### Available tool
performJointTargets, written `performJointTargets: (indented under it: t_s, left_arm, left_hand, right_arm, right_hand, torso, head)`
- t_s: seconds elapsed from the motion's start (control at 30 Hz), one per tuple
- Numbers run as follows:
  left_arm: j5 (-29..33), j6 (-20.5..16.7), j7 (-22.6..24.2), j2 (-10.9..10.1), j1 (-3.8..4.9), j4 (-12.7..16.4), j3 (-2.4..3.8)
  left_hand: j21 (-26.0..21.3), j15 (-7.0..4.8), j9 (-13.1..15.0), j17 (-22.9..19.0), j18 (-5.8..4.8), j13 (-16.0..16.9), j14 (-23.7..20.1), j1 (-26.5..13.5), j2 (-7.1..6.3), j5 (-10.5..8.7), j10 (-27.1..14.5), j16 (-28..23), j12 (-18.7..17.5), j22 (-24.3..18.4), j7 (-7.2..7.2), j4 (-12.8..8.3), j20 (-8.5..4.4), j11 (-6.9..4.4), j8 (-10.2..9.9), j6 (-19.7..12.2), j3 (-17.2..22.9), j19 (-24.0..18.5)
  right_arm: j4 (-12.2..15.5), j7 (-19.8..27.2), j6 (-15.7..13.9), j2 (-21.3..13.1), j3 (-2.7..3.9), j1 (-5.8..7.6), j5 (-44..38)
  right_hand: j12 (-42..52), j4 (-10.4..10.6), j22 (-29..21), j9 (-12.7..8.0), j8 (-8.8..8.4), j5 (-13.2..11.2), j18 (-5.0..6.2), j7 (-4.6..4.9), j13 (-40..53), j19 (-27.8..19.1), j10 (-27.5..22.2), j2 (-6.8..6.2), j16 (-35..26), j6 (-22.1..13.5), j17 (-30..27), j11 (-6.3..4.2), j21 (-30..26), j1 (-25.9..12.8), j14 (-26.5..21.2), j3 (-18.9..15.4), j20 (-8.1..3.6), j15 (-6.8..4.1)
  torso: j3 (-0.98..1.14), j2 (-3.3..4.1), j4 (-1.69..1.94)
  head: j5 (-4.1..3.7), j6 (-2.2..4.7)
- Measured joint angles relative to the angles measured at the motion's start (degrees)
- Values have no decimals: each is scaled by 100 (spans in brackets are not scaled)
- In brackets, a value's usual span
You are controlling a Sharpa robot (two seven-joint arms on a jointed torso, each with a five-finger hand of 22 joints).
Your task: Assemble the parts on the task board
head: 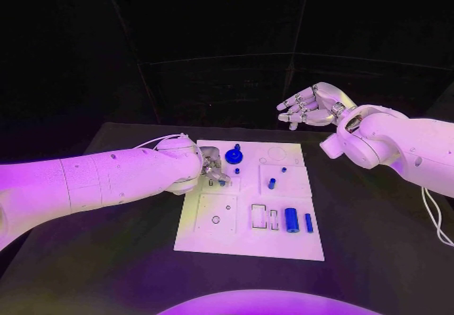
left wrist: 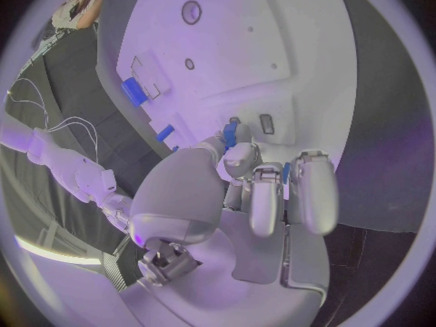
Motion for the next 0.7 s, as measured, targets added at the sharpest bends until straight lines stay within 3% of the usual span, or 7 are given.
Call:
performJointTargets:
  t_s: [0.7]
  left_arm:
    - [-9,106,-5,-70,-5,52,2]
  left_hand:
    - [0,0,41,0,0,-21,0,-39,-75,-6,8,0,-38,-1,-2,-16,0,-7,23,19,79,0]
  right_arm:
    - [-28,2,26,10,0,0,-1]
  right_hand:
    - [-23,16,-6,0,0,0,0,0,1,0,0,0,0,0,7,0,-21,0,0,16,0,0]
  torso:
    - [1,1,-1]
  head:
    - [46,-14]
